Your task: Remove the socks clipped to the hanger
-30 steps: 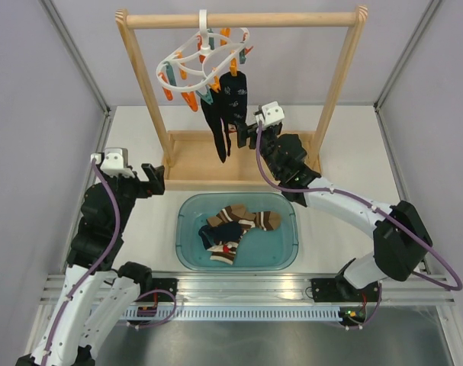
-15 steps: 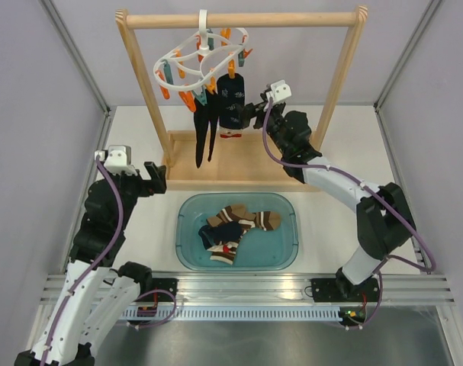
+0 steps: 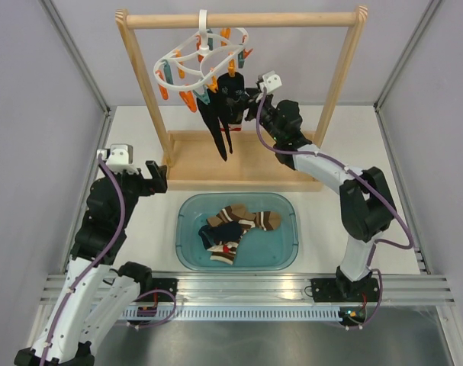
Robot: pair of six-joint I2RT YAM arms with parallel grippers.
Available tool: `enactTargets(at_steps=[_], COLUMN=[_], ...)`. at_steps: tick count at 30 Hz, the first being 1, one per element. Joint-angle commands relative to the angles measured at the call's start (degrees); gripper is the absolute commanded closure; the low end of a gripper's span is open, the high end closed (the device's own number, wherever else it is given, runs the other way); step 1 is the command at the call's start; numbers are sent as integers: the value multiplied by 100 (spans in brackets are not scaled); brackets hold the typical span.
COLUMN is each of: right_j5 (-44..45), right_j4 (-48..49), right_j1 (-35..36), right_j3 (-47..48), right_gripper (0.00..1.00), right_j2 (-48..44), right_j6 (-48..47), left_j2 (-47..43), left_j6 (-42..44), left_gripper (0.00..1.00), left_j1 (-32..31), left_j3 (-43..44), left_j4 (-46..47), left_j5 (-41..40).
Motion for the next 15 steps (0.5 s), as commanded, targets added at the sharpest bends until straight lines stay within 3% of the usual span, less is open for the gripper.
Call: enactTargets(at_steps=[1,5,9,12,13,15], right_j5=[-530,-716,-979,-1181,-1208,-1235], right_j4=[36,157,255,272,307,334], right_j1=[-137,-146,-146,-137,-146,-146], right_j3=[653,708,673,629,585,437], right_gripper=[28,54,62,76,86,91], right_j2=[393,465,465,448,430,369], right_j6=[188,275,425,539,583,609], left_j2=[21,100,109,83,92,92], left_j6=[95,95,113,122,113,113], left_gripper=[0,0,0,0,0,0], left_j1=[-17,-17,-17,-17,-17,-17], left_j3=[-34,-16,-16,-25,-25,-25], left_j4=[142,159,168,168,168,159], left_j5=[-35,18,-8,-17,-17,-9])
